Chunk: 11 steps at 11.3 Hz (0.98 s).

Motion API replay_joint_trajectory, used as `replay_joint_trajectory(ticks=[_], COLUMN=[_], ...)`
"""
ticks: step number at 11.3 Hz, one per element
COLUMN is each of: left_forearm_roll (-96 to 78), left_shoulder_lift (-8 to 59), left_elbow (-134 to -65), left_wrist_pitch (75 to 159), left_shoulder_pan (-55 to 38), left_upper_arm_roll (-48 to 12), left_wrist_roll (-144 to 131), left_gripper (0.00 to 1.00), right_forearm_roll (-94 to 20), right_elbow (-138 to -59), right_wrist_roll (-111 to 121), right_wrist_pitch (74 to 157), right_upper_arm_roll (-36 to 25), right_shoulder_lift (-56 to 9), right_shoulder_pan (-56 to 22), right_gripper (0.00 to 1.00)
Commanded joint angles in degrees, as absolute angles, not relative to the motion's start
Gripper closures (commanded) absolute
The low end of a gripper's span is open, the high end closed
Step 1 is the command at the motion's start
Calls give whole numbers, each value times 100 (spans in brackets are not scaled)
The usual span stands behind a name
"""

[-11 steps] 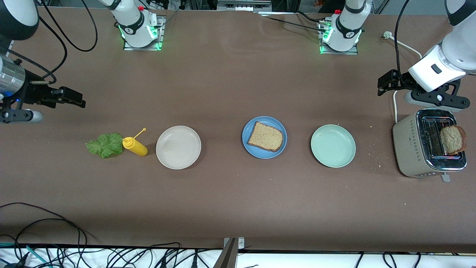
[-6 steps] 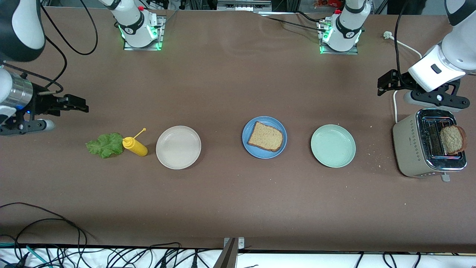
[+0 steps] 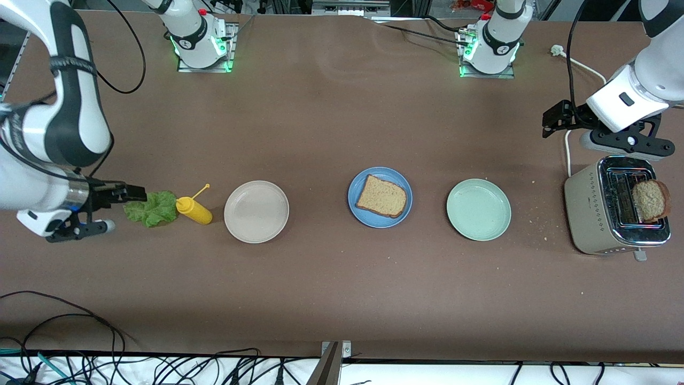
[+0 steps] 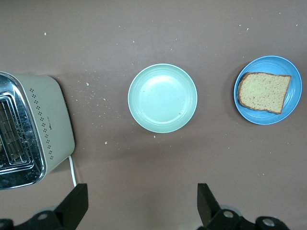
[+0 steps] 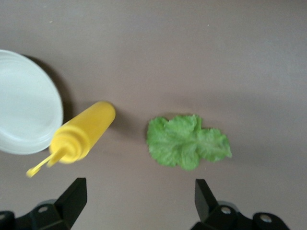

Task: Make sandwich in blue plate with both arms
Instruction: 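Reach the right gripper down and grasp the green lettuce leaf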

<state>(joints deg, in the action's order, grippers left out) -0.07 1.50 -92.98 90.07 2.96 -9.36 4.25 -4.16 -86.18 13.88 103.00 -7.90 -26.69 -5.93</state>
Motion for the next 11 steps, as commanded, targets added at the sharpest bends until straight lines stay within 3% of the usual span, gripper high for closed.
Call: replay_joint_trajectory(ticks=[1,6,11], left_forearm_roll=[53,53,53], left_shoulder_lift=[176,176,176], left_elbow=[-9229,-9228,-9229], left_wrist_pitch=[8983,8974,8947], left_shoulder_pan=[281,290,290], left_upper_arm_roll=[-949,-949,-949], left_wrist_roll=[369,387,396], left_gripper=[0,0,0], right_forearm_roll=[-334,-387,-404], right_elbow=[-8726,-9780,-10326], right_wrist_roll=[1555,2258,2864], right_wrist_pitch=[11255,12839,13043], right_upper_arm_roll=[-791,-791,-800], right_shoulder_lift=[-3215,-3498,-3366], right_shoulder_pan=[-589,-475,-255], right_gripper=[0,0,0])
